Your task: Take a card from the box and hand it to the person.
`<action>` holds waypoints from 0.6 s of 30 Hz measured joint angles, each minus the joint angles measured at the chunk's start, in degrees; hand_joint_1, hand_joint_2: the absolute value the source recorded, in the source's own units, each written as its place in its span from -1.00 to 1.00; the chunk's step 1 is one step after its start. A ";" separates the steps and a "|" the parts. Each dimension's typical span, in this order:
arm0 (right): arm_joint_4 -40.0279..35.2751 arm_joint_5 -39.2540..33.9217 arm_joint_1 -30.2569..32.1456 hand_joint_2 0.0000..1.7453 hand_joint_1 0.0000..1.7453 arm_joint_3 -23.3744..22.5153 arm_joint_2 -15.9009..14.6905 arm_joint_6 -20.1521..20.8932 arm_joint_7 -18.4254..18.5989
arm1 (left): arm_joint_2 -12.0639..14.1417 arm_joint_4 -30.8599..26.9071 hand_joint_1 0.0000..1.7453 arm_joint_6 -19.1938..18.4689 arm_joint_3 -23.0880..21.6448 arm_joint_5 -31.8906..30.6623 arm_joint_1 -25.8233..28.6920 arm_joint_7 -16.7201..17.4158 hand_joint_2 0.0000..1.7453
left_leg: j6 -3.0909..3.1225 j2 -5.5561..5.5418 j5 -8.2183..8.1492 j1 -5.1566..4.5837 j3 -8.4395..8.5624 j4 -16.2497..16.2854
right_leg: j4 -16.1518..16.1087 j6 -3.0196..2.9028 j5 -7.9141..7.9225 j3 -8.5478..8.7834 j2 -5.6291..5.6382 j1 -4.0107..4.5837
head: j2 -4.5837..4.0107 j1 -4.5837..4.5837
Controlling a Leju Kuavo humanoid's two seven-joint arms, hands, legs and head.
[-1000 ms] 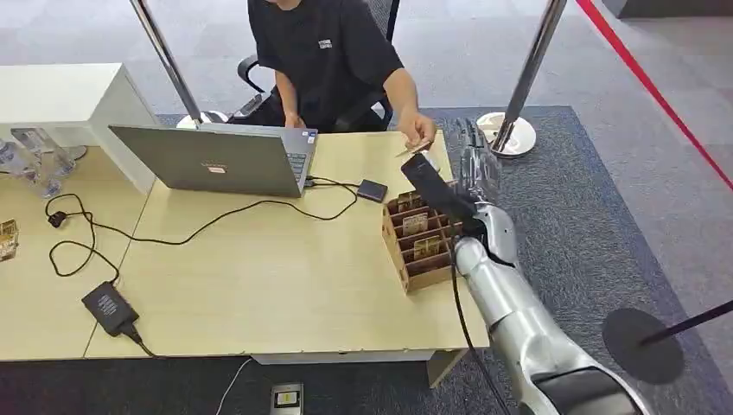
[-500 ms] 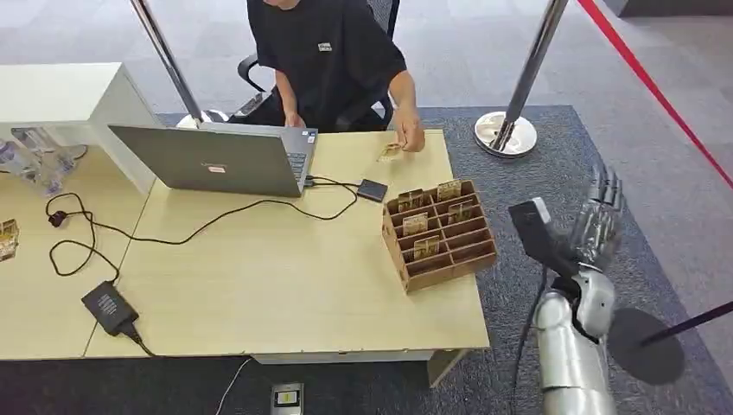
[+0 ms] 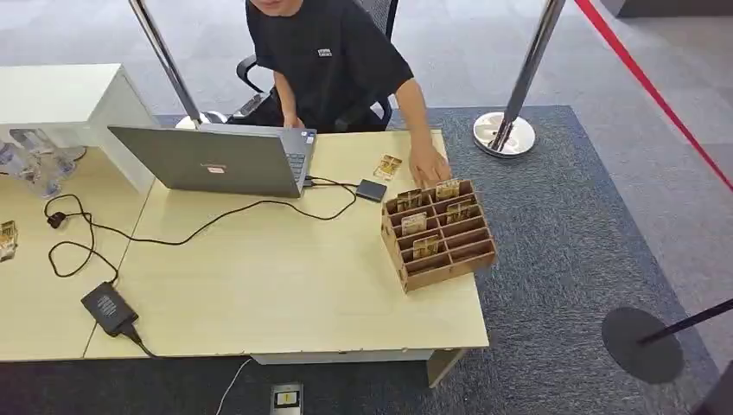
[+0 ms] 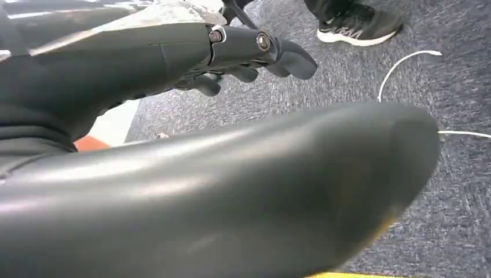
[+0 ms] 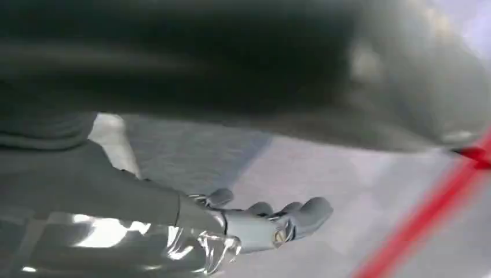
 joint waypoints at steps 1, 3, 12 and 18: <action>4.65 0.30 -0.17 -1.00 -1.00 -1.95 -1.06 0.26 1.01 | -0.04 0.00 -1.00 0.00 0.00 0.00 0.00 0.00 -1.00 | 0.01 -0.02 0.00 0.00 0.00 0.00 | 0.00 0.01 0.00 0.02 0.00 0.01 | -0.02 -0.02; 13.18 1.18 -0.39 -1.00 -1.00 -4.96 -2.80 0.56 3.75 | -0.07 0.00 -1.00 0.00 0.02 0.00 0.05 0.00 -1.00 | 0.02 -0.02 -0.01 -0.02 0.02 0.00 | -0.01 0.01 0.00 0.03 0.00 0.01 | -0.02 -0.04; 39.49 10.02 0.04 -1.00 -1.00 -8.95 -2.29 6.01 32.23 | -0.11 0.00 -1.00 0.00 0.83 1.11 -0.32 -1.12 1.00 | -0.02 0.03 0.01 0.11 0.03 -0.03 | 0.05 -0.06 -0.04 0.01 0.00 0.04 | 0.00 0.00; 44.45 12.26 0.00 1.00 -1.00 -8.47 2.39 9.62 35.60 | -0.33 0.00 -1.00 -0.83 1.09 1.38 -0.48 -4.07 1.00 | -0.08 0.03 0.05 0.08 0.05 -0.04 | 0.13 -0.08 -0.04 0.00 0.00 0.14 | 0.00 0.00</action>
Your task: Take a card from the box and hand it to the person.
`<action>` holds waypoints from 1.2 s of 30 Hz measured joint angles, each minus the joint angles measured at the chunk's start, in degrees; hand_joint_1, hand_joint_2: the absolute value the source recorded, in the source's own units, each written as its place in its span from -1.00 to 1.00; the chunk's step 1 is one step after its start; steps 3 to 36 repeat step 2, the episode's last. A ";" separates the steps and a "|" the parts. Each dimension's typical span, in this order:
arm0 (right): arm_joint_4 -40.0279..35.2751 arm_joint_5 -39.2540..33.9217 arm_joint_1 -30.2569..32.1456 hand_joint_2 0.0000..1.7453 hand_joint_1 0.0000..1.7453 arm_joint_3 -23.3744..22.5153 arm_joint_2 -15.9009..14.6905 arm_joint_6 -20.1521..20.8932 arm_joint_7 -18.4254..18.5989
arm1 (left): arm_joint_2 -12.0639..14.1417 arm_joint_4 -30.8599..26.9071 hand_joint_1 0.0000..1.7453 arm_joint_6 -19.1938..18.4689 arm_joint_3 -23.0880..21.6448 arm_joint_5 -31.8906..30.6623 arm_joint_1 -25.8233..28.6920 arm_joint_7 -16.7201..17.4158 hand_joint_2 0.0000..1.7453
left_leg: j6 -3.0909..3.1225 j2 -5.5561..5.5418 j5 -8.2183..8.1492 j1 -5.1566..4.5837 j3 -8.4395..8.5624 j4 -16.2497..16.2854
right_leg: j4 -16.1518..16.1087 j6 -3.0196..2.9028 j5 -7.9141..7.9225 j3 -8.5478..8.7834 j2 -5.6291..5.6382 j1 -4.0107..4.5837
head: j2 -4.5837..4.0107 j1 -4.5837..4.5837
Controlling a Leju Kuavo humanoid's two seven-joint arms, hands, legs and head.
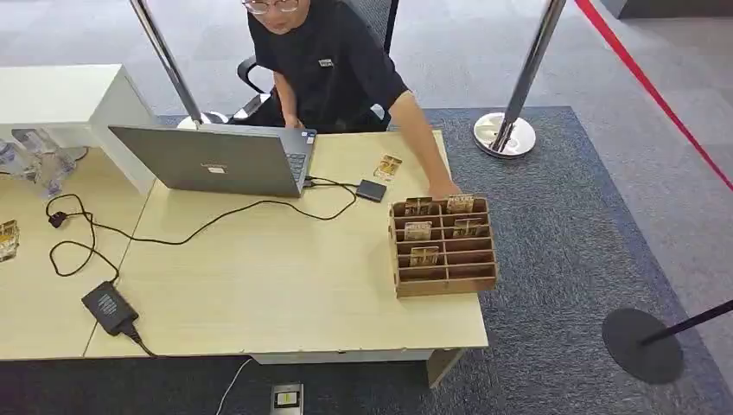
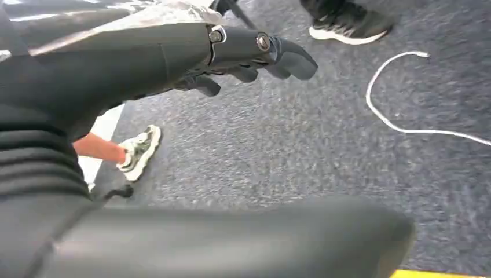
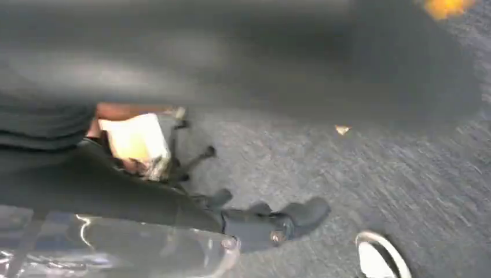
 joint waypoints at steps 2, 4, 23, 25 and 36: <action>0.67 0.15 0.01 1.00 -1.00 0.20 1.00 0.87 -1.70 | 0.02 0.00 -1.00 -0.56 -0.35 -1.35 0.03 -1.22 1.00 | 0.00 0.00 0.00 -0.02 0.00 0.01 | -0.01 0.01 0.00 0.01 0.00 0.01 | -0.02 0.00; 0.67 0.15 0.01 1.00 -1.00 0.20 1.00 0.87 -1.70 | 0.02 0.00 -1.00 -0.56 -0.35 -1.35 0.03 -1.22 1.00 | 0.00 0.00 0.00 -0.02 0.00 0.01 | -0.01 0.01 0.00 0.01 0.00 0.01 | -0.02 0.00; 0.67 0.15 0.01 1.00 -1.00 0.20 1.00 0.87 -1.70 | 0.02 0.00 -1.00 -0.56 -0.35 -1.35 0.03 -1.22 1.00 | 0.00 0.00 0.00 -0.02 0.00 0.01 | -0.01 0.01 0.00 0.01 0.00 0.01 | -0.02 0.00; 0.67 0.15 0.01 1.00 -1.00 0.20 1.00 0.87 -1.70 | 0.02 0.00 -1.00 -0.56 -0.35 -1.35 0.03 -1.22 1.00 | 0.00 0.00 0.00 -0.02 0.00 0.01 | -0.01 0.01 0.00 0.01 0.00 0.01 | -0.02 0.00; 0.67 0.15 0.01 1.00 -1.00 0.20 1.00 0.87 -1.70 | 0.02 0.00 -1.00 -0.56 -0.35 -1.35 0.03 -1.22 1.00 | 0.00 0.00 0.00 -0.02 0.00 0.01 | -0.01 0.01 0.00 0.01 0.00 0.01 | -0.02 0.00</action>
